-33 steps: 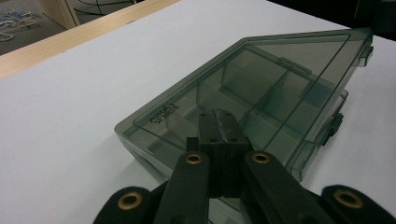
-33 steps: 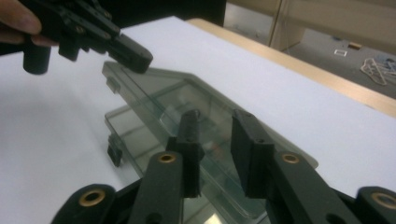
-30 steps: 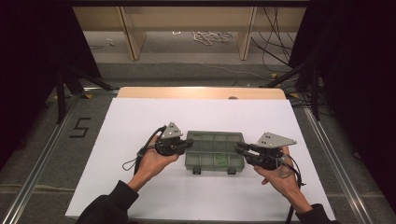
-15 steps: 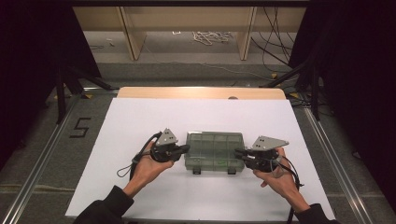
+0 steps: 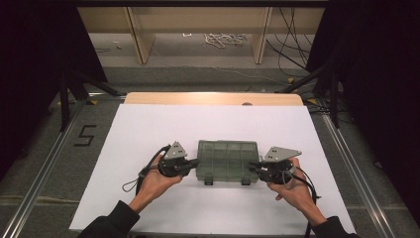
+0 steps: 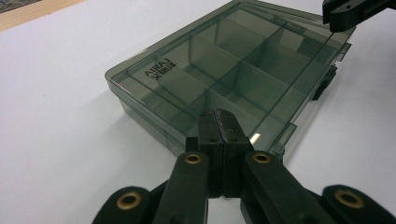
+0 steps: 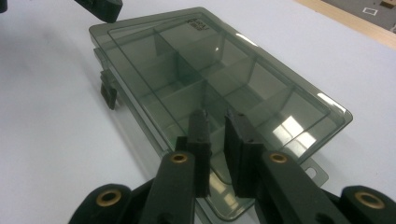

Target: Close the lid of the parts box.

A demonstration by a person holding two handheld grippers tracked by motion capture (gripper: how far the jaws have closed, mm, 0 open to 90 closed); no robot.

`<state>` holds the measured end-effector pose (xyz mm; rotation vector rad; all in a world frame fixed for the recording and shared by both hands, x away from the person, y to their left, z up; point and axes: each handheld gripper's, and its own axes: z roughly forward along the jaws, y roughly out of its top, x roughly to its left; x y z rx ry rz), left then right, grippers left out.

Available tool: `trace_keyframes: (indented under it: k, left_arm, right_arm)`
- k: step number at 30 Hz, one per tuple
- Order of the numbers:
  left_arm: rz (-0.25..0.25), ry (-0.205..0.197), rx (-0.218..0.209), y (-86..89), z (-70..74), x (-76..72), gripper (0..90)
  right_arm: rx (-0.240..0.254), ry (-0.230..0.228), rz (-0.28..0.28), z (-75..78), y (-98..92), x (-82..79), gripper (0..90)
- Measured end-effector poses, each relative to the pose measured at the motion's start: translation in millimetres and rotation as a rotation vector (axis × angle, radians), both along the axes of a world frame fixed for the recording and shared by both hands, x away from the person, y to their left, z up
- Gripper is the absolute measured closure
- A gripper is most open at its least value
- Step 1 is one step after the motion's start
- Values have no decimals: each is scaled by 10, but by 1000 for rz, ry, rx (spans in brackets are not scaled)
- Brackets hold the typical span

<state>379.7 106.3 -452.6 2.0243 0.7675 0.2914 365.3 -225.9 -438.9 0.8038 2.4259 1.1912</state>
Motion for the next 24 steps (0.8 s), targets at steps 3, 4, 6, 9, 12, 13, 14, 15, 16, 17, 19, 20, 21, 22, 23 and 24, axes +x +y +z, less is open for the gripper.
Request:
trace_keyframes:
  k: [3,4,6,9,12,13,14,15,16,17,19,20,21,22,23,24]
  left_arm:
    - [-18,-12,32,10,-5,0,892]
    - [-22,-11,32,10,-10,2,892]
    - [-9,1,22,-2,-29,-9,892]
    - [-10,-8,22,-10,-43,-16,892]
    - [-17,-5,34,-7,-57,-23,892]
    - [-17,-7,34,-9,-61,-26,893]
    - [-23,-6,40,-7,-56,-28,893]
    - [-10,-3,23,-21,-61,-38,893]
    - [-9,-1,22,-26,-64,-43,893]
    - [-15,-3,29,-24,-66,-43,892]
    - [-14,-10,46,-17,-71,-43,892]
    - [-18,-3,40,-17,-75,-40,891]
    - [-21,3,42,-14,-72,-40,889]
    - [-10,-10,41,-16,-77,-44,885]
    - [-9,-9,41,-15,-77,-45,882]
    - [-8,-10,41,-14,-77,-44,880]
  right_arm:
    - [-4,2,-3,-19,4,-11,807]
    - [-9,8,0,-24,3,-13,806]
    - [-14,6,-8,-38,3,-25,806]
    - [-26,3,-8,-49,-4,-33,805]
    - [-33,3,-13,-53,-24,-34,805]
    - [-36,4,-14,-51,-32,-36,805]
    - [-39,3,-16,-54,-36,-39,805]
    - [-43,3,-17,-58,-41,-43,805]
    - [-48,4,-17,-63,-46,-45,805]
    - [-55,6,-20,-67,-50,-49,805]
    - [-66,17,-23,-68,-57,-58,803]
    - [-74,5,-24,-75,-60,-56,802]
    - [-79,-2,-23,-75,-64,-51,801]
    - [-83,-10,-18,-77,-69,-47,800]
    - [-84,-8,-20,-78,-73,-49,800]
    - [-88,-5,-24,-77,-76,-53,800]
